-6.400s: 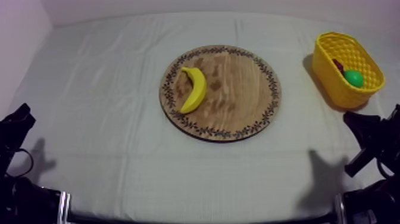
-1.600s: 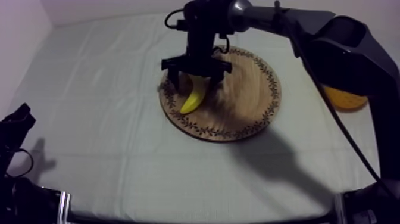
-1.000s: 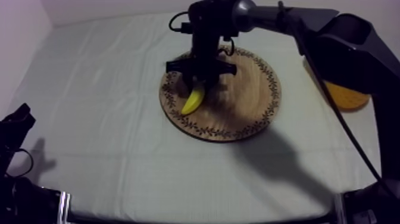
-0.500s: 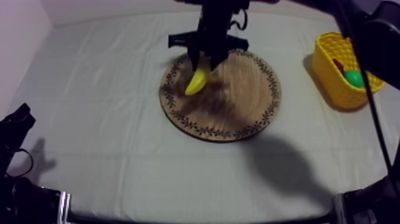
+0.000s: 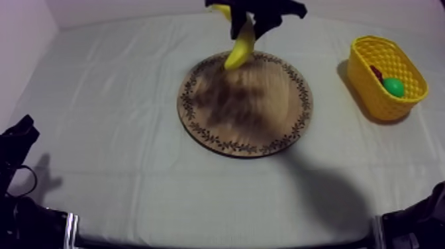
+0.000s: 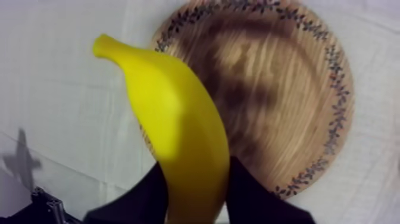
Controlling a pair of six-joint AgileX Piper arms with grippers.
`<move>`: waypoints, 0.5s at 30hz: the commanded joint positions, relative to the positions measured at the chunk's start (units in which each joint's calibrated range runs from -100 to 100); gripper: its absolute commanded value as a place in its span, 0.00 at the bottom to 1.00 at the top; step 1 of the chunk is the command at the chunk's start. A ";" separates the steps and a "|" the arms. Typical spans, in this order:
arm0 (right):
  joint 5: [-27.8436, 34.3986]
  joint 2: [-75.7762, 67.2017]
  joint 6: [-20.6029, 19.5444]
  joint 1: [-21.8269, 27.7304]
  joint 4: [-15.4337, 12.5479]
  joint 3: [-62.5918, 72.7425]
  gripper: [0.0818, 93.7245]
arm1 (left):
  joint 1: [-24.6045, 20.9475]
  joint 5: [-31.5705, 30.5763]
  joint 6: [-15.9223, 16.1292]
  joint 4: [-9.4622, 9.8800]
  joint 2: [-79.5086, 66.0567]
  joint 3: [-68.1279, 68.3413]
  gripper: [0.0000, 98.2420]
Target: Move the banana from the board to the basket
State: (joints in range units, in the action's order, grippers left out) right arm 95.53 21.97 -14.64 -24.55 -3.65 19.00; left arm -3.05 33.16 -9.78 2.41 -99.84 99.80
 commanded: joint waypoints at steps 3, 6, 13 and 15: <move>0.32 -2.99 1.08 1.46 0.44 -1.58 0.29 | -0.02 -0.01 -0.02 0.01 0.02 -0.02 0.00; 0.43 -5.12 2.37 3.29 0.94 -3.90 0.29 | -0.02 -0.01 -0.02 0.01 0.02 -0.02 0.00; 0.39 -9.76 6.83 8.63 2.27 -9.89 0.29 | -0.02 -0.01 -0.02 0.01 0.02 -0.02 0.00; 0.42 -10.95 8.36 10.21 2.77 -11.45 0.29 | -0.02 -0.01 -0.02 0.01 0.02 -0.02 0.00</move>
State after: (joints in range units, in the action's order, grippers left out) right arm 96.15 11.56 -7.87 -15.84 -1.02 8.56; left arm -3.05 33.16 -9.78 2.41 -99.84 99.80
